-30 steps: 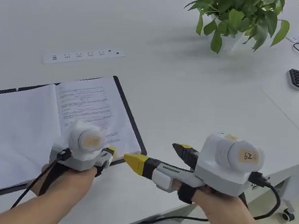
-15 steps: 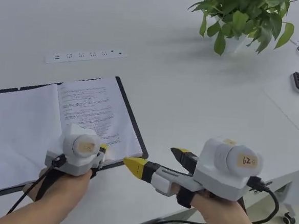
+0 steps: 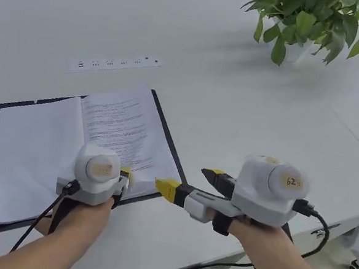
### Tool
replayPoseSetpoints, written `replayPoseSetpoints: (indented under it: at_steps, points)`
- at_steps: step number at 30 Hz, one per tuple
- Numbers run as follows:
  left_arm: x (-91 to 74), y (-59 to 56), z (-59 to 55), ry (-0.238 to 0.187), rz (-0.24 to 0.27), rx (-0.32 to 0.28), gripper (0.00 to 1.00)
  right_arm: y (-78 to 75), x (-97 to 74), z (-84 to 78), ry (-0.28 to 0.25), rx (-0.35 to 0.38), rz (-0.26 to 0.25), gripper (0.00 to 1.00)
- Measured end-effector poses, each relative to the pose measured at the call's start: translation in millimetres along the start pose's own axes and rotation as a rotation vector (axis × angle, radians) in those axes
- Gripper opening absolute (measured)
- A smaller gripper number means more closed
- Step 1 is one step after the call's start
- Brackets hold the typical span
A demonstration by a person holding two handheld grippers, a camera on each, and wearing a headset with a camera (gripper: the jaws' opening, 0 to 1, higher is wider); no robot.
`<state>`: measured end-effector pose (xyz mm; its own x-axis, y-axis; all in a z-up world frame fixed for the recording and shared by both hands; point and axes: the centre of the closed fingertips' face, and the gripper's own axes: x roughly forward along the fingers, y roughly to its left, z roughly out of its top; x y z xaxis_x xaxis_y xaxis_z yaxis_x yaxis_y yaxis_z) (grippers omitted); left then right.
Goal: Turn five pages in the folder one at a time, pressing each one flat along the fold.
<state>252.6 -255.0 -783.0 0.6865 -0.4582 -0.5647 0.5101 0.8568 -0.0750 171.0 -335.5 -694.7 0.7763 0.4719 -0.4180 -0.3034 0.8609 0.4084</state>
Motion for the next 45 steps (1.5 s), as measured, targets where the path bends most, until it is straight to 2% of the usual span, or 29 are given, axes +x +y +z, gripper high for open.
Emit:
replayPoseSetpoints:
  at_steps: [2, 3, 5, 7, 11, 15, 17, 20, 22, 25, 31, 35, 39, 45]
  points:
    - [-0.2, 0.2, -0.1, 0.0, 0.0, -0.008, 0.08, -2.6, 9.6, -2.0, 0.022, 0.015, 0.011, 0.59]
    - [-0.3, 0.2, 0.1, 0.0, -0.001, -0.009, 0.08, -5.3, 19.1, -3.7, 0.033, 0.053, 0.021, 0.56]
    - [-0.3, 0.4, 0.1, -0.001, -0.002, -0.01, 0.08, -11.1, 29.9, -7.3, 0.052, 0.077, 0.018, 0.53]
    - [-0.3, 0.4, 0.2, -0.001, -0.002, -0.012, 0.09, -14.8, 37.2, -12.0, 0.076, 0.102, 0.016, 0.5]
    - [-0.5, 0.1, 0.3, -0.004, -0.001, -0.016, 0.09, -24.2, 49.1, -17.1, 0.091, 0.133, 0.002, 0.43]
    - [-0.3, 0.3, 0.3, -0.009, 0.0, -0.019, 0.09, -34.0, 59.3, -25.8, 0.124, 0.209, -0.025, 0.38]
    - [-0.6, 0.2, 0.5, -0.011, 0.0, -0.019, 0.09, -35.7, 61.1, -26.2, 0.122, 0.21, -0.024, 0.26]
    - [-0.5, 0.5, 0.8, -0.011, 0.001, -0.02, 0.09, -39.9, 59.2, -26.7, 0.122, 0.178, -0.054, 0.06]
    - [-0.5, 0.5, 0.9, -0.011, 0.0, -0.018, 0.09, -40.7, 58.1, -26.3, 0.118, 0.175, -0.061, 0.01]
    - [-0.7, 0.5, 1.1, -0.009, 0.0, -0.019, 0.09, -41.2, 56.3, -26.0, 0.111, 0.195, -0.064, 0.0]
    - [-0.6, 0.1, 1.2, -0.002, -0.001, -0.013, 0.09, -37.9, 55.0, -23.2, 0.094, 0.189, -0.07, 0.0]
    - [-3.8, -3.5, 3.6, 0.014, -0.028, -0.042, 0.13, -41.9, 54.2, -20.3, 0.089, 0.174, -0.1, 0.0]
    - [-16.1, -2.0, 0.1, 0.031, -0.045, -0.072, 0.18, -39.7, 51.7, -15.8, 0.075, 0.192, -0.094, 0.0]
    - [-50.1, 8.8, 7.6, -0.014, -0.062, -0.077, 0.21, -29.0, 46.6, -8.7, 0.047, 0.204, -0.091, 0.0]
